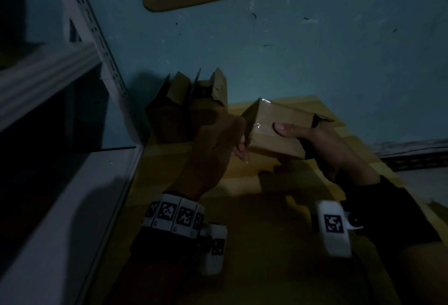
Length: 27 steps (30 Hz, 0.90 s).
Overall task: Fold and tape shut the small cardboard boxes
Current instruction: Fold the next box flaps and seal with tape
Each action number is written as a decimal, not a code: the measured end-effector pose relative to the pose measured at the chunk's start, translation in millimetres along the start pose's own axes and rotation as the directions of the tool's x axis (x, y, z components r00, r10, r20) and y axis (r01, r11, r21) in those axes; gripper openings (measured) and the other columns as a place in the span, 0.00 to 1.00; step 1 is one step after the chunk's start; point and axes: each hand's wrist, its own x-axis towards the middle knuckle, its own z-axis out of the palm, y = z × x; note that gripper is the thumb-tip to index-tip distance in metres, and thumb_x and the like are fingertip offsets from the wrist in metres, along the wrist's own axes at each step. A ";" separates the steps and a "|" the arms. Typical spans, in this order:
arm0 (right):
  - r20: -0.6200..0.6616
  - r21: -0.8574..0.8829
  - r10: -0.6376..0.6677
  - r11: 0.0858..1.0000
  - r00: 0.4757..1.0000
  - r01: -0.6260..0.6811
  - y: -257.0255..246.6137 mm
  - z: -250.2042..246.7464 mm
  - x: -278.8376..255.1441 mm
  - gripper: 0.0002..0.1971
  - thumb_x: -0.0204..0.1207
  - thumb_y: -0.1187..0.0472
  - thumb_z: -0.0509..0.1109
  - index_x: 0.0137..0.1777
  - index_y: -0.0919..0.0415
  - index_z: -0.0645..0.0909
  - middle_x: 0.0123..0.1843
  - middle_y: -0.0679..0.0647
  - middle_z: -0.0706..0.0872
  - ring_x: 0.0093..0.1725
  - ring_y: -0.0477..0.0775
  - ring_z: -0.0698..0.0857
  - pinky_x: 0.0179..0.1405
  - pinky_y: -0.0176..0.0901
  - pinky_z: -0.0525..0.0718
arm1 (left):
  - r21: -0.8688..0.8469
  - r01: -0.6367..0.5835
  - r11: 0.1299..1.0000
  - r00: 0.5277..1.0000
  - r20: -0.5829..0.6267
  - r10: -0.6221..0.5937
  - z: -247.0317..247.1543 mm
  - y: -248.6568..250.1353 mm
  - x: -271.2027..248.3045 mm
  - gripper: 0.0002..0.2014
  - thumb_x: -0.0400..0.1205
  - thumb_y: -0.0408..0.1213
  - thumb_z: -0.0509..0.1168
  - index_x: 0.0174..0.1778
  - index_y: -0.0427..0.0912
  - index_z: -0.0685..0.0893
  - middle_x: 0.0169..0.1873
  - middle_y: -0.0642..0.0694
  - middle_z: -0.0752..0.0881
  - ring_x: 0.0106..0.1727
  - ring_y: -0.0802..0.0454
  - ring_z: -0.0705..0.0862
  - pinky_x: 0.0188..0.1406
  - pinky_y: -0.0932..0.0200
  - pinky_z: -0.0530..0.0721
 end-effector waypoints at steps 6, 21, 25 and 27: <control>0.010 0.043 -0.003 0.999 1.000 0.002 -2.3 6.1 -1.2 0.22 0.63 0.50 0.82 0.57 0.56 0.90 0.53 0.58 0.94 0.51 0.66 0.93 0.38 0.55 0.91 | 0.467 -0.083 0.880 0.996 0.027 0.080 3.6 -5.5 -0.5 0.27 0.66 0.62 0.77 0.46 0.47 0.74 0.29 0.57 0.80 0.27 0.62 0.80 0.26 0.61 0.82; 0.100 0.128 0.021 0.991 0.995 -0.033 3.0 1.2 4.0 0.25 0.74 0.49 0.79 0.68 0.61 0.86 0.63 0.64 0.90 0.64 0.72 0.88 0.64 0.73 0.82 | -0.125 -0.023 0.992 0.995 -0.099 0.010 -3.4 4.5 6.4 0.05 0.84 0.25 0.64 0.44 0.36 0.82 0.29 0.42 0.84 0.26 0.49 0.85 0.27 0.62 0.85; 0.108 0.132 0.037 0.990 0.993 -0.052 1.5 7.3 2.8 0.21 0.73 0.51 0.79 0.64 0.59 0.86 0.59 0.60 0.93 0.61 0.67 0.90 0.64 0.71 0.84 | -0.155 0.017 0.988 0.995 -0.093 -0.032 -3.9 7.8 8.5 0.08 0.87 0.32 0.58 0.45 0.35 0.79 0.25 0.44 0.81 0.22 0.49 0.81 0.26 0.59 0.85; 0.078 0.103 0.039 0.994 0.996 -0.047 0.8 8.6 2.9 0.22 0.72 0.52 0.79 0.65 0.59 0.86 0.59 0.60 0.93 0.60 0.67 0.91 0.65 0.80 0.82 | -0.098 0.019 0.995 0.997 -0.067 -0.026 -2.5 3.5 8.7 0.12 0.90 0.34 0.55 0.43 0.37 0.77 0.22 0.41 0.79 0.21 0.41 0.79 0.25 0.53 0.84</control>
